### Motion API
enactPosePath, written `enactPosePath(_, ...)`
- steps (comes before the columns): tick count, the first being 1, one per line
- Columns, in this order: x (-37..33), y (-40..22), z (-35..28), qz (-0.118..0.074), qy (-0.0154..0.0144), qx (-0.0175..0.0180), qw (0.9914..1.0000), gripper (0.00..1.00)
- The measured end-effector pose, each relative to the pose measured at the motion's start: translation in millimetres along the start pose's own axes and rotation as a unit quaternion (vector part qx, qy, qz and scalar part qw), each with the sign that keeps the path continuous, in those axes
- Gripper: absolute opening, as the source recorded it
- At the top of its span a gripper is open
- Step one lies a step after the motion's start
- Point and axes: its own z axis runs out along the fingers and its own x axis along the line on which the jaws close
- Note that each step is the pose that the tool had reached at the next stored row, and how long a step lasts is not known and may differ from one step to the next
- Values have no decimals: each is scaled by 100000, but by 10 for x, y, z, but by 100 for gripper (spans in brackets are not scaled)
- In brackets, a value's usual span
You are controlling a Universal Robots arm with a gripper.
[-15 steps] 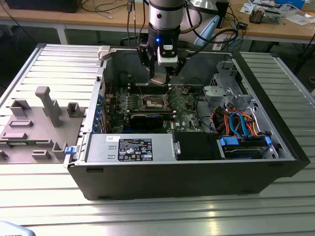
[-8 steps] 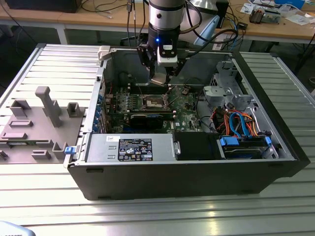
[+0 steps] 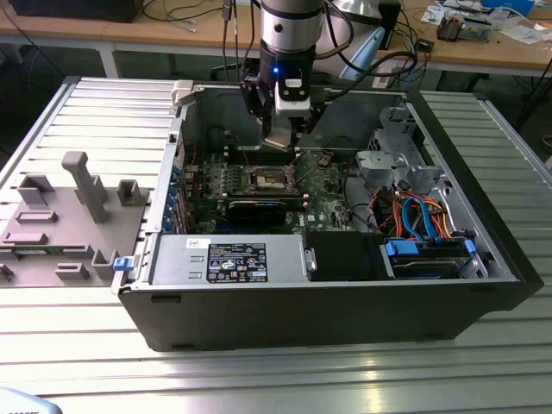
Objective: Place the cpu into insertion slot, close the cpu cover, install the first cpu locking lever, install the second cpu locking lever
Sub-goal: 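Place the cpu into insertion slot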
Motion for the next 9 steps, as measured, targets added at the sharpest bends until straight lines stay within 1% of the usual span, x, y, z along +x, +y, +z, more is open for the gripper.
enactPosePath(9,0,0,1,505,-44,-11,99999,55)
